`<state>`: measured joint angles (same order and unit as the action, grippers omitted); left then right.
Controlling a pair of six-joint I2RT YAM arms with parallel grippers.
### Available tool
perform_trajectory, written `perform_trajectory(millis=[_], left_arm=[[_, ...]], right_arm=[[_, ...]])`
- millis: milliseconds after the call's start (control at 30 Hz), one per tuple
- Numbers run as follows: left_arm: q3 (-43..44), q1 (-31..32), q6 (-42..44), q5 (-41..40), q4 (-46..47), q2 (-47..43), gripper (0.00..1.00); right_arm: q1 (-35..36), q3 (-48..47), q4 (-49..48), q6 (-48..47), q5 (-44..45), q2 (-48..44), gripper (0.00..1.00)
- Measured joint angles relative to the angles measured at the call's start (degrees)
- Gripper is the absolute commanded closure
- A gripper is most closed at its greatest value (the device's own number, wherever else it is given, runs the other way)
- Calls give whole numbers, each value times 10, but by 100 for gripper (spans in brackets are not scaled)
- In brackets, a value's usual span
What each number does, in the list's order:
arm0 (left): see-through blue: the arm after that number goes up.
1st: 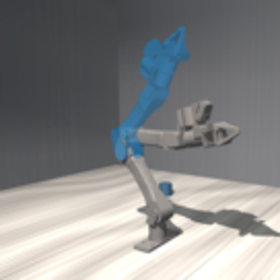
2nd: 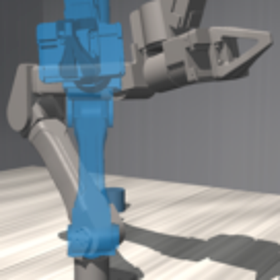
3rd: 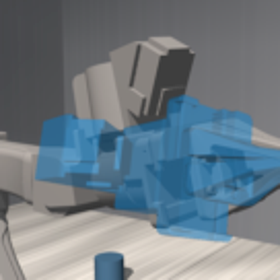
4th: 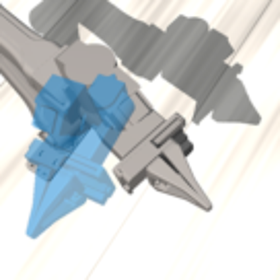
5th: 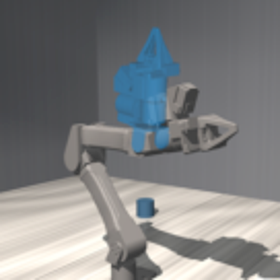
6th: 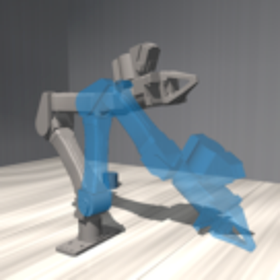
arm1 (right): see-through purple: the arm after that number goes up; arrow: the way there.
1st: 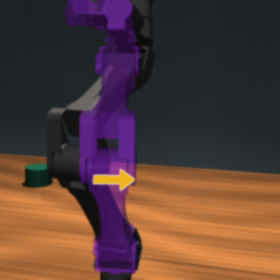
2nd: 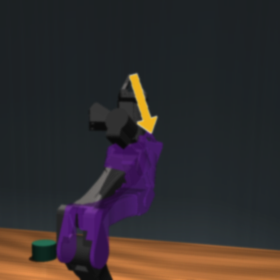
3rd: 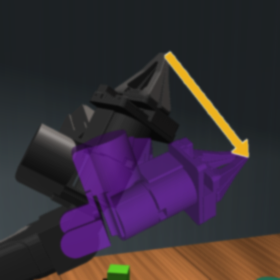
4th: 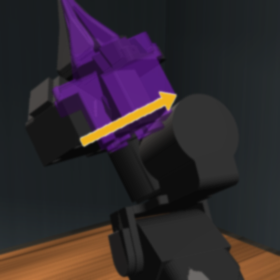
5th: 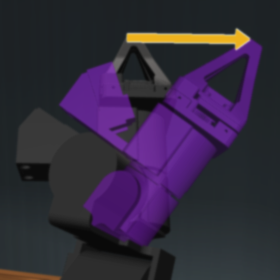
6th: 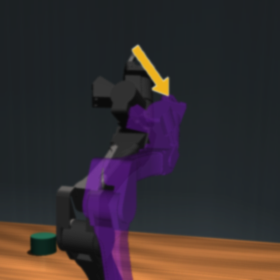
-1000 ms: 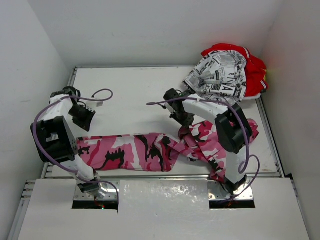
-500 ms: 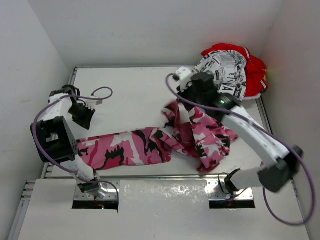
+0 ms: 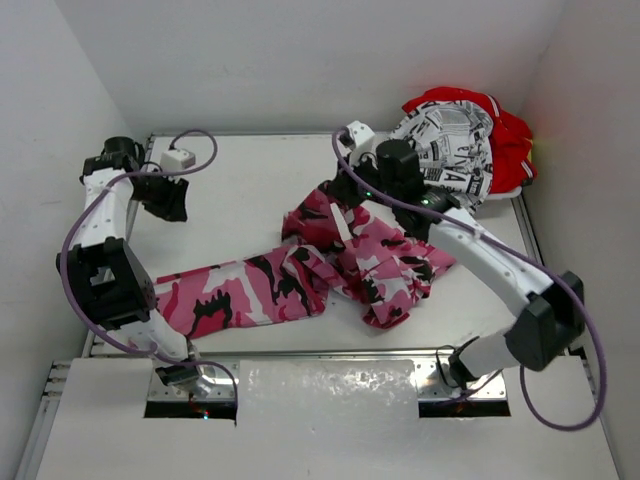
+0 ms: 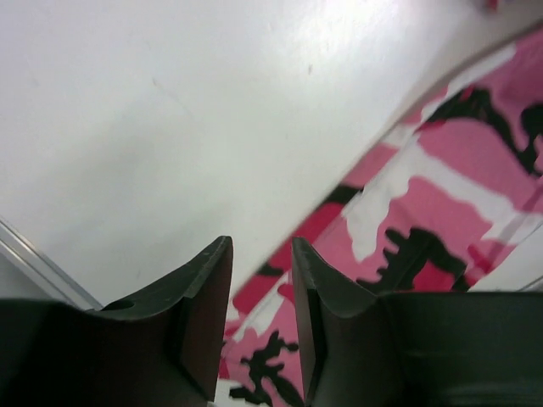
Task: Fold and stack the trousers
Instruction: Flatten the trousers out
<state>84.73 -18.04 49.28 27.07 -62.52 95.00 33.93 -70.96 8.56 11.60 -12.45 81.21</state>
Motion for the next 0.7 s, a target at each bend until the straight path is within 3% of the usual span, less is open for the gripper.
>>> perform_trajectory(millis=[133,233,333,367,400,467,500,533,600,667,700], left_arm=[[23,1,-38,35,19,2,66],[41,4,-48,54,20,10,57],[48,10,-52,82,23,10,50],[49,12,-52,96,27,9,48],[49,13,-55,106,29,9,47],[49,16,-63,123,39,4,46],[49,17,-67,130,45,2,46],[48,19,-70,132,50,2,43],[40,25,-74,136,63,2,40],[19,36,-76,134,76,2,32],[7,43,-77,134,80,2,23]], right_arm=[[18,-47,-42,55,-17,107,100],[47,-121,-32,82,-8,192,100],[69,-215,-8,114,6,272,79],[73,-270,17,122,-1,307,64],[76,-316,29,129,-9,338,41],[85,-449,96,118,-27,413,20],[88,-529,132,103,-28,455,1],[92,-582,156,89,-30,482,1],[96,-590,196,68,-31,481,1],[93,-495,188,69,-37,425,1],[86,-424,178,77,-42,380,1]])
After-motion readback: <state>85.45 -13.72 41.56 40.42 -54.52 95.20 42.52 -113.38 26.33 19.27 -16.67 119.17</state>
